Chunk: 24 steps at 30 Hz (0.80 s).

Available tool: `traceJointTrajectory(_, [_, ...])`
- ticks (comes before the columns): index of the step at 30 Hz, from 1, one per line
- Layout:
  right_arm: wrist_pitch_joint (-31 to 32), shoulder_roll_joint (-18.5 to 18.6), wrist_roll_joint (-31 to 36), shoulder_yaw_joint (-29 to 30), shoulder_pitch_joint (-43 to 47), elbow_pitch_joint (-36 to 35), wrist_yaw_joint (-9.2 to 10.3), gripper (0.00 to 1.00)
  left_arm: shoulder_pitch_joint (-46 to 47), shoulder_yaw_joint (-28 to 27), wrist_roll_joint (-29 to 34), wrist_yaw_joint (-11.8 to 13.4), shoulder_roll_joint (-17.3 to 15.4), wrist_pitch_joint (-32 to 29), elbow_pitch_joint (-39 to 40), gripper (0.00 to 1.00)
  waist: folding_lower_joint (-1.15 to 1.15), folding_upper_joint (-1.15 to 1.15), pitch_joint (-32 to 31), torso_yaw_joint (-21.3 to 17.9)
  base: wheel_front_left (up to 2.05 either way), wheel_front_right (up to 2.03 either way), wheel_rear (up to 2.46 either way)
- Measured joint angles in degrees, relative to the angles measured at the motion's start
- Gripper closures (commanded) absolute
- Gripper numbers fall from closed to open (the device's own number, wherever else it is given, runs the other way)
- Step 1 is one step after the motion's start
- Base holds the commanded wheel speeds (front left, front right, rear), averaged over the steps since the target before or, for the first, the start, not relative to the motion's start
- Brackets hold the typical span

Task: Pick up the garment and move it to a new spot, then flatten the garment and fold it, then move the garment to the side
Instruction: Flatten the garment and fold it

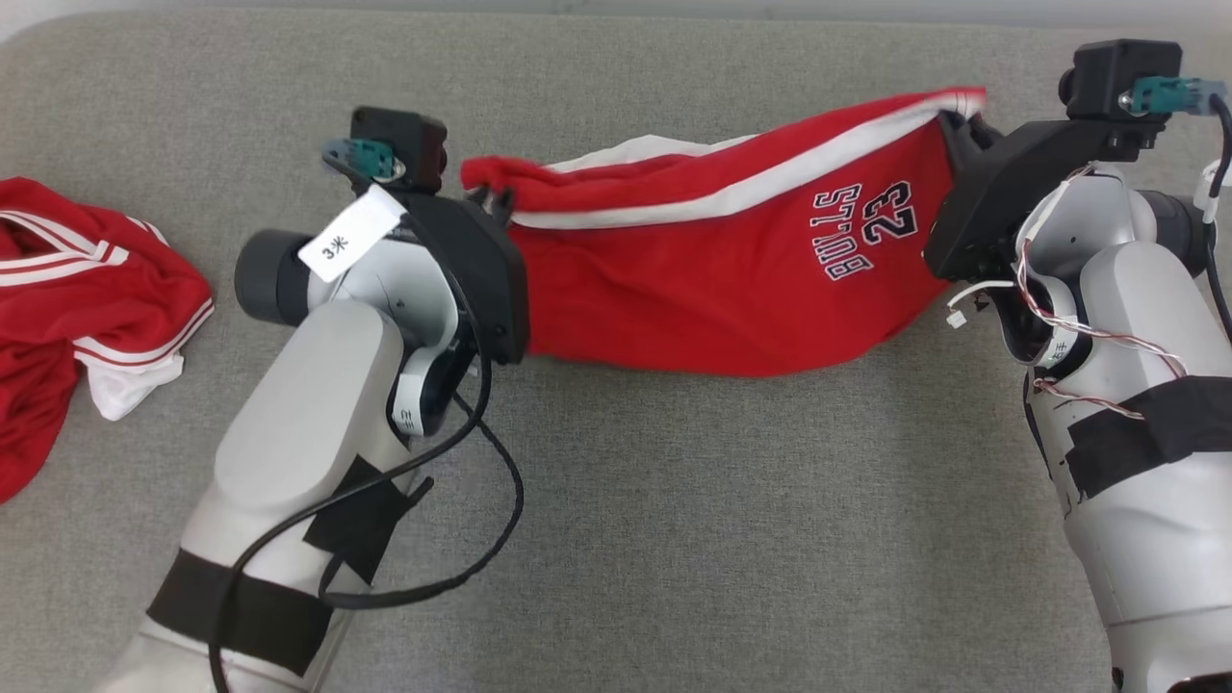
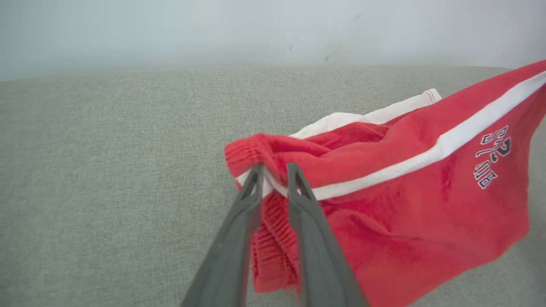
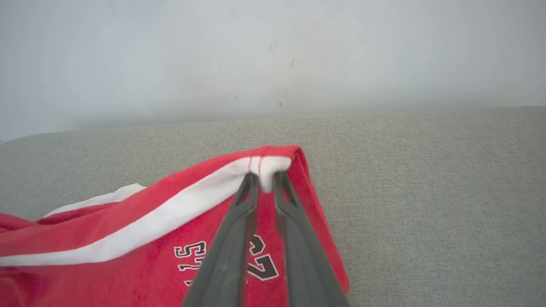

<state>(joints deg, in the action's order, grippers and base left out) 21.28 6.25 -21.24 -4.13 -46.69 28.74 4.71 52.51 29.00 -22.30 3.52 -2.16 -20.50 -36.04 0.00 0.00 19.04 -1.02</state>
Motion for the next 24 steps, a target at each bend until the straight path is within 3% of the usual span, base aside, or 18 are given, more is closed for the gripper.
traceJointTrajectory(7, [-5.22,-0.36,-0.11,1.85,-2.28,3.28,0.90,0.00,2.02,-0.34,0.10,1.01,0.13,3.54,-1.71,0.00,0.00,0.00,0.23,-0.12,0.00,0.00,0.00])
traceJointTrajectory(17, [-11.37,-0.31,-0.13,2.75,-2.07,5.59,0.77,0.00,2.10,-0.25,0.73,0.57,0.15,11.33,-2.77,0.00,0.00,0.00,-0.59,0.40,0.00,0.00,0.00])
traceJointTrajectory(19, [-13.17,-0.05,-0.24,3.01,-1.65,5.52,-0.03,0.00,2.04,-0.24,1.07,0.32,-0.03,14.06,-2.59,0.00,0.00,0.00,-1.16,0.46,0.00,0.00,0.00])
traceJointTrajectory(24, [-18.24,0.93,-0.77,3.58,1.74,3.61,-2.78,0.00,0.42,-0.30,1.09,-3.04,-1.48,20.65,-1.51,0.00,0.00,0.00,-3.16,0.60,0.00,0.00,0.00])
